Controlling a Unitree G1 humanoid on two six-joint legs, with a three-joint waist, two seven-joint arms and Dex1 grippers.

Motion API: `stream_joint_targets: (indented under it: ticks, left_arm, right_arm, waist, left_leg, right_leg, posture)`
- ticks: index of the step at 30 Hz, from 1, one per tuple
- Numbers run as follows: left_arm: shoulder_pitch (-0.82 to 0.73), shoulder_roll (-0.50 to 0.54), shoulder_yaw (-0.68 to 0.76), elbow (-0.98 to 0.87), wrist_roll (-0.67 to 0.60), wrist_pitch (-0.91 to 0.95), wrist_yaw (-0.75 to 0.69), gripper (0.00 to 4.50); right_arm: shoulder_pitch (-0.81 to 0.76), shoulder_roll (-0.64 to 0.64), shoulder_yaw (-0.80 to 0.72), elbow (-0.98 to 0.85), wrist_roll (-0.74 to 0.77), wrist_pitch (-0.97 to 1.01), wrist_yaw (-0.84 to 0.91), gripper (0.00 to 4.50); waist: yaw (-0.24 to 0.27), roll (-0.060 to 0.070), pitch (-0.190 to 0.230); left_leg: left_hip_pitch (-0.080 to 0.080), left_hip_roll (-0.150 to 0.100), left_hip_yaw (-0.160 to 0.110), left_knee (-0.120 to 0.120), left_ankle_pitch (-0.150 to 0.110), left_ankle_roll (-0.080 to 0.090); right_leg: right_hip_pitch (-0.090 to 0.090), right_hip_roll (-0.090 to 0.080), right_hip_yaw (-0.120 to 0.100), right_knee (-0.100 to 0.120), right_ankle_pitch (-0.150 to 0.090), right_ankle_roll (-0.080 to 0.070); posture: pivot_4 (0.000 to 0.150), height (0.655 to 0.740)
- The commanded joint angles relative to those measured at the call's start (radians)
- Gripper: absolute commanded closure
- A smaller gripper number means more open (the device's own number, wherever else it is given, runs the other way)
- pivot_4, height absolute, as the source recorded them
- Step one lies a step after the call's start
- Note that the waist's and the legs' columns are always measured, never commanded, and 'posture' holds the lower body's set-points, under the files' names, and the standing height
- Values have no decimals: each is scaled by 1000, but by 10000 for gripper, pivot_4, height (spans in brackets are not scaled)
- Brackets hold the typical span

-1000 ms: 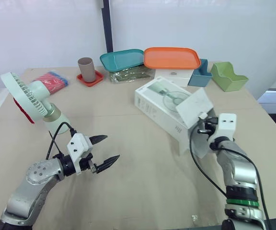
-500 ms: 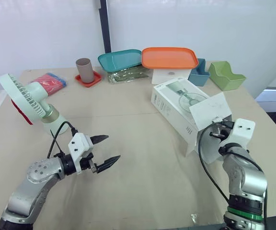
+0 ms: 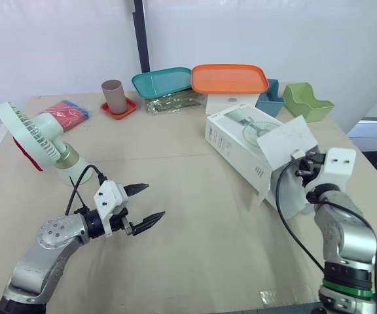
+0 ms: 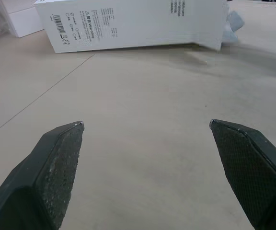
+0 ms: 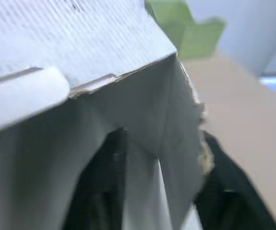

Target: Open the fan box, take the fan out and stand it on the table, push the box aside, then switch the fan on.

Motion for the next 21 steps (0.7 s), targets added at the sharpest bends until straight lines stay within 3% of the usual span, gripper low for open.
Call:
stream_joint_targets:
  ticks: [1,2,3,5,8,12,21]
  left_arm:
    - [-3,-2,-2,-13,3,-11,-5,0]
    - [-4,-3,-3,-12,3,-12,-5,0]
    - [-4,-3,-4,-12,4,-13,-6,0]
    - [-6,-3,-4,-9,5,-15,-7,0]
    - [-9,-3,-5,-6,7,-16,-8,0]
    - [-15,-4,-7,-2,8,-16,-12,0]
    - [-20,-9,6,0,-9,-5,-8,0]
  right_arm:
    - [1,-50,12,-53,-8,-87,64,18126]
    - [15,-66,16,-55,-1,-92,94,16668]
    - [29,-79,18,-56,9,-94,125,11155]
    - [67,-125,28,-59,25,-91,206,6083]
    - [96,-180,40,-48,39,-92,290,953]
    - [123,-268,43,-5,69,-169,456,953]
    - [139,-402,-40,159,337,-322,989,953]
  waist:
    - [0,0,0]
    - [1,0,0]
    - [1,0,0]
    - [1,0,0]
    - [2,0,0]
    - [1,0,0]
    - [2,-2,1]
  left_leg:
    - [0,0,0,0,0,0]
    - [0,0,0,0,0,0]
    - [0,0,0,0,0,0]
    - [0,0,0,0,0,0]
    - [0,0,0,1,-1,1]
    - [-1,0,2,1,-1,2]
    - [1,1,3,2,-3,5]
  right_leg:
    - [0,0,0,0,0,0]
    - [0,0,0,0,0,0]
    - [0,0,0,0,0,0]
    - [0,0,0,0,0,0]
    - [0,0,0,0,0,0]
    - [1,1,1,0,0,0]
    - [2,1,1,-1,0,0]
  posture:
    - [1500,7400]
    - [1500,7400]
    - [1500,7400]
    - [1500,7400]
    - [1500,7400]
    - [1500,7400]
    - [1500,7400]
